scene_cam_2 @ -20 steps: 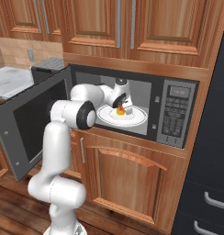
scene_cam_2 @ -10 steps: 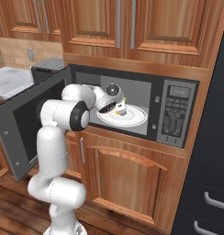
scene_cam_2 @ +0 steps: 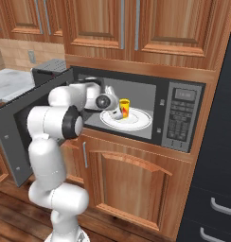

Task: Place the microwavable item in the microwave. Then, close the microwave door and press the start button.

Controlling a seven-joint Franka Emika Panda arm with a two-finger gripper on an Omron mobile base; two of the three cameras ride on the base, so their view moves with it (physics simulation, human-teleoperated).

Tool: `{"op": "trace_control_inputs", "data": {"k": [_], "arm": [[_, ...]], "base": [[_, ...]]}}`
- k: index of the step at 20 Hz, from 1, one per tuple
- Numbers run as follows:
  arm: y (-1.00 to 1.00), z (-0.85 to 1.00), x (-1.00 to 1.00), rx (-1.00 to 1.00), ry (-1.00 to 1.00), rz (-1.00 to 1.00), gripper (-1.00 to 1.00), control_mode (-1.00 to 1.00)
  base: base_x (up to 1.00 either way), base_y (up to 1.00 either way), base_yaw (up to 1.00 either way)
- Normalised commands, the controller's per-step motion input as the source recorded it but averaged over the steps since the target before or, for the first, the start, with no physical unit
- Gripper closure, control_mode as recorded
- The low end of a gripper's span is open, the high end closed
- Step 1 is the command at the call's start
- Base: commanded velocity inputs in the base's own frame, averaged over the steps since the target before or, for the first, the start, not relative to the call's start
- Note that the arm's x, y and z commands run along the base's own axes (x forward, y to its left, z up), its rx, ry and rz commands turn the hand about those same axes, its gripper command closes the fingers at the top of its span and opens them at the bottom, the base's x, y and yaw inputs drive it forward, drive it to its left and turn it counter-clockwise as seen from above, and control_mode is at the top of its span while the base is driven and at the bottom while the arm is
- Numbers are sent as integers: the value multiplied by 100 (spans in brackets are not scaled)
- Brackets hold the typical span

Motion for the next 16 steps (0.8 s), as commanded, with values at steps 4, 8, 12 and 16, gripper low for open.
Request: {"op": "trace_control_inputs", "data": {"k": [4,8,12,16], "arm": [[0,50,-100,-2,0,0,-100,-100],[-20,96,-91,0,9,0,-100,-100],[-51,100,-56,0,18,0,-100,-100],[-63,100,-36,0,27,0,-100,-100]], "base": [[0,0,0],[0,0,0],[0,0,0],[0,0,0]]}}
